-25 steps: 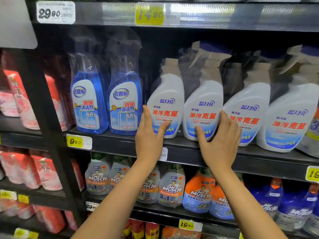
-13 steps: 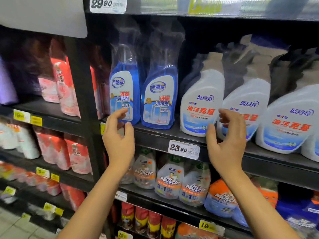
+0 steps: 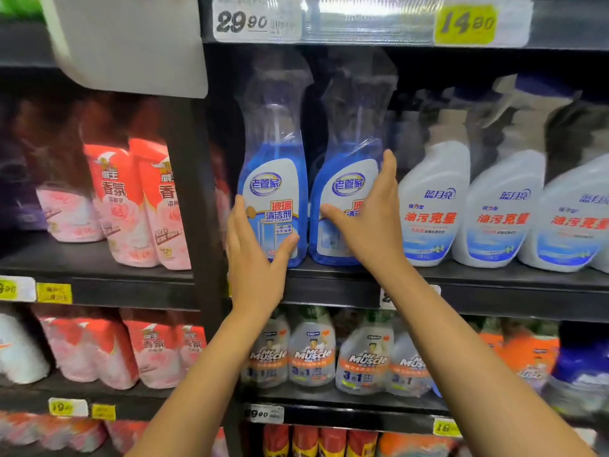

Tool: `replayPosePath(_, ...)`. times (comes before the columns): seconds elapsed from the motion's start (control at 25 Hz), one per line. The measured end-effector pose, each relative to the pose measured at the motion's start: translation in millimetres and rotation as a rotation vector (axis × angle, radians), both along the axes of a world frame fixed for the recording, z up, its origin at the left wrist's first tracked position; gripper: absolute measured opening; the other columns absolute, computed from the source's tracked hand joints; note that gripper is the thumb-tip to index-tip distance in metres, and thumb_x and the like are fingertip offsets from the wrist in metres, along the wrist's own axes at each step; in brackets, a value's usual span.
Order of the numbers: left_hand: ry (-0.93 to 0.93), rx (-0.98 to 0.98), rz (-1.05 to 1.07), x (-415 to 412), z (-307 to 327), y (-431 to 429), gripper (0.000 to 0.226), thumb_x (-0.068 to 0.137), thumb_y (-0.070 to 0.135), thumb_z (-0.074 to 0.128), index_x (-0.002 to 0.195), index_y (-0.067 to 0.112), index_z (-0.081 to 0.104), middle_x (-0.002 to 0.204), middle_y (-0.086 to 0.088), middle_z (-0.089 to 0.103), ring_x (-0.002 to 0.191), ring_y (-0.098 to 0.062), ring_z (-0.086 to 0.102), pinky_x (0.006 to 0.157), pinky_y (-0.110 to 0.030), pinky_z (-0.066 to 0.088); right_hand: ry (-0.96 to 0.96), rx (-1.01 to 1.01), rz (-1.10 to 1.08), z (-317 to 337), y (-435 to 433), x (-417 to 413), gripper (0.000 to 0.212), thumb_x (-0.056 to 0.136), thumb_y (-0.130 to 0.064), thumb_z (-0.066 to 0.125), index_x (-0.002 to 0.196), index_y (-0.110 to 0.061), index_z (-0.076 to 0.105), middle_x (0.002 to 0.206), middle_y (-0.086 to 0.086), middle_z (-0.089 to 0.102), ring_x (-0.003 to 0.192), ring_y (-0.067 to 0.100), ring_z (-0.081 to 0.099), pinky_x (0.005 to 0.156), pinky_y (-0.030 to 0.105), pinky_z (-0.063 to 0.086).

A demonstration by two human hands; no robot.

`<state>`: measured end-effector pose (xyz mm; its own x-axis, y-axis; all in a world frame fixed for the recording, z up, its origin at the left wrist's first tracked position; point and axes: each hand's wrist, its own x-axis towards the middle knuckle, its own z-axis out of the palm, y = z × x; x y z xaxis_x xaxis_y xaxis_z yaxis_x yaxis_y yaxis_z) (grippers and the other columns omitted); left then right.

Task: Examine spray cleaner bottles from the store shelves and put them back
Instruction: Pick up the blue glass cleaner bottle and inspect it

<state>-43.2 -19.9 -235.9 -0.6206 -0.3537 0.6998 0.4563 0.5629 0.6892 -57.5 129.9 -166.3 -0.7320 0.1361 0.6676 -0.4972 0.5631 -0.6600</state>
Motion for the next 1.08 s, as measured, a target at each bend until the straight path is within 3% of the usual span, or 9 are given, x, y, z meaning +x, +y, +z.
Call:
replayPosePath(0.2,0.012,0.016,0.063,-4.6,-6.4,0.7,0.090,0.081,0.046,0.067,0.151,0.026,0.014,0.151,-0.002,0.031,0.134,-0.017,0.035,0.095,-0.029,0.033,0.147,-0.063,-0.194,-5.2,3.0,0.5,0.087,0.054,-0.036,0.090,0.126,-0.014,0.046,0.114,-0.002,0.051,0.102,0.010,0.045,0.075,0.007,0.031)
replayPosePath(0.32,0.018,0.012,0.057,-5.4,-6.8,0.0,0.089,0.081,0.047,0.066,0.151,0.027,0.014,0.152,-0.003,0.031,0.135,-0.019,0.036,0.094,-0.030,0.034,0.188,-0.191,0.001,-11.0,7.3,6.9,0.069,0.063,-0.032,0.086,0.115,-0.026,0.041,0.102,-0.016,0.057,0.090,-0.001,0.059,0.068,0.001,0.040)
replayPosePath(0.48,-0.004,0.008,0.043,-1.2,-5.7,0.2,0.090,0.083,0.044,0.067,0.152,0.024,0.012,0.154,-0.003,0.029,0.138,-0.019,0.030,0.100,-0.029,0.031,0.140,-0.191,0.135,-13.2,13.1,15.2,0.061,0.080,-0.025,0.077,0.121,-0.031,0.032,0.101,-0.022,0.062,0.091,-0.005,0.065,0.074,0.010,0.051)
replayPosePath(0.64,-0.069,0.001,0.037,7.6,3.7,4.5,0.089,0.085,0.031,0.069,0.152,0.015,0.012,0.157,-0.008,0.022,0.145,-0.024,0.013,0.116,-0.033,0.013,0.132,-0.258,0.207,-11.8,22.4,30.1,0.058,0.081,-0.028,0.075,0.125,-0.026,0.036,0.106,-0.014,0.066,0.094,0.002,0.068,0.078,0.022,0.056)
replayPosePath(0.76,0.026,0.002,0.016,36.5,4.3,20.5,0.073,0.091,0.032,0.061,0.150,0.019,0.021,0.158,-0.006,0.018,0.146,-0.022,0.011,0.116,-0.029,0.013,0.101,-0.368,0.294,-18.8,29.2,50.5,0.055,0.078,-0.028,0.074,0.123,-0.020,0.043,0.101,-0.013,0.070,0.094,0.008,0.069,0.079,0.029,0.056)
replayPosePath(0.84,0.081,0.054,-0.209,62.1,-2.1,33.8,0.063,0.089,0.045,0.057,0.145,0.031,0.030,0.154,0.004,0.030,0.143,-0.012,0.024,0.115,-0.030,0.023,0.071,-0.433,0.367,-28.1,33.5,67.3,0.052,0.077,-0.026,0.075,0.120,-0.018,0.047,0.102,-0.007,0.071,0.095,0.013,0.069,0.078,0.030,0.055)
replayPosePath(0.92,-0.042,0.303,-0.654,87.2,-8.6,44.4,0.072,0.076,0.054,0.068,0.138,0.043,0.033,0.145,0.012,0.044,0.134,-0.008,0.041,0.107,-0.035,0.039,0.046,-0.494,0.436,-37.9,36.3,86.1,0.050,0.074,-0.028,0.076,0.116,-0.019,0.050,0.102,-0.002,0.071,0.094,0.016,0.070,0.077,0.029,0.055)
replayPosePath(1.0,-0.207,0.521,-0.973,104.0,-21.0,50.6,0.093,0.060,0.049,0.084,0.138,0.043,0.034,0.134,0.009,0.058,0.121,-0.017,0.057,0.090,-0.035,0.053,0.003,-0.547,0.495,-49.8,37.7,104.4,0.050,0.073,-0.029,0.076,0.116,-0.021,0.052,0.105,0.002,0.071,0.096,0.020,0.070,0.077,0.033,0.056)
replayPosePath(1.08,-0.361,0.584,-1.076,117.3,-37.9,54.8,0.090,0.051,0.041,0.092,0.129,0.041,0.049,0.123,0.001,0.066,0.109,-0.024,0.066,0.078,-0.033,0.057,-0.036,-0.530,0.527,-62.9,39.9,122.2,0.052,0.074,-0.031,0.076,0.120,-0.029,0.052,0.110,0.002,0.070,0.100,0.021,0.069,0.079,0.035,0.057)
